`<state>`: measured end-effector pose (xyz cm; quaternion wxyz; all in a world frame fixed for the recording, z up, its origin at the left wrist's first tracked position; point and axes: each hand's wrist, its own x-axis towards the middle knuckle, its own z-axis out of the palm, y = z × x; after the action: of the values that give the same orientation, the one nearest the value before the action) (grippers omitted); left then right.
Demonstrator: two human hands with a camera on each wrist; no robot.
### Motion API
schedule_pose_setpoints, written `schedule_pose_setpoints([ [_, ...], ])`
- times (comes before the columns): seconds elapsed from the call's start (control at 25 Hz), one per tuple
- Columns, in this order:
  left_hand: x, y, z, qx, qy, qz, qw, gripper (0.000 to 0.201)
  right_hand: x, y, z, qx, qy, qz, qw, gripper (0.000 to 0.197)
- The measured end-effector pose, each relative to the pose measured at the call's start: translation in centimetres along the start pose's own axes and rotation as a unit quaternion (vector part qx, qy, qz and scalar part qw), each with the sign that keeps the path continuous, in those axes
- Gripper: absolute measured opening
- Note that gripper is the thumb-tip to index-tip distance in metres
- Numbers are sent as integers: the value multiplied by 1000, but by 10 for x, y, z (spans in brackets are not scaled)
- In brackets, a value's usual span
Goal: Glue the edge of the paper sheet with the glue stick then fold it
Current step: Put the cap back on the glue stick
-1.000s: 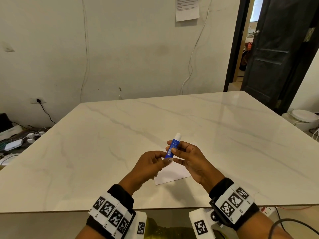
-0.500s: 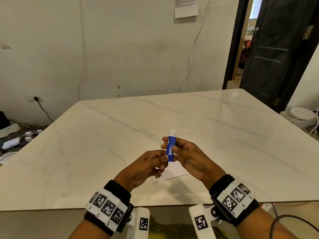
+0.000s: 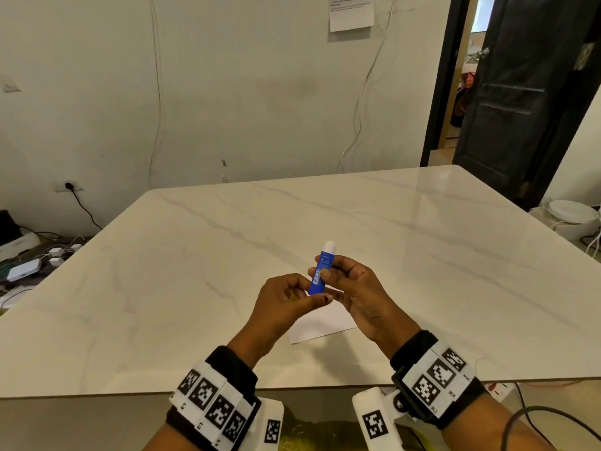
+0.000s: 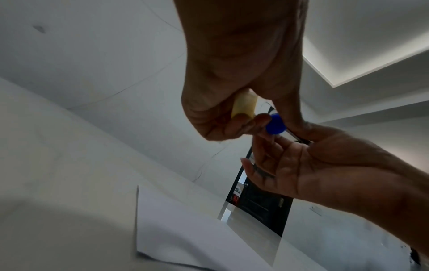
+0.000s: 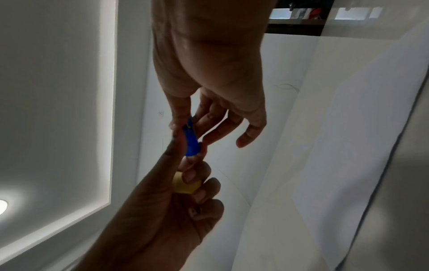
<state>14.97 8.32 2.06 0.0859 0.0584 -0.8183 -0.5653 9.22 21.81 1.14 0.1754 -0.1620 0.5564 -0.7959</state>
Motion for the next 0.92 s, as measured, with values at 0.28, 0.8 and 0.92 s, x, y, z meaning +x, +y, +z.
schedule_pose_setpoints([
  [0.28,-5,-2,-4,-160,-156,-50,973,32,0,0,-1,59,-66,13,996,31],
  [0.8,-2,2,5,-76,20,-35,996,16,2,1,4,75,-17,4,997,30],
  [0.92,-4,1,5,-30,0,0,1000,22,1,-2,6,58,2,-1,998,25],
])
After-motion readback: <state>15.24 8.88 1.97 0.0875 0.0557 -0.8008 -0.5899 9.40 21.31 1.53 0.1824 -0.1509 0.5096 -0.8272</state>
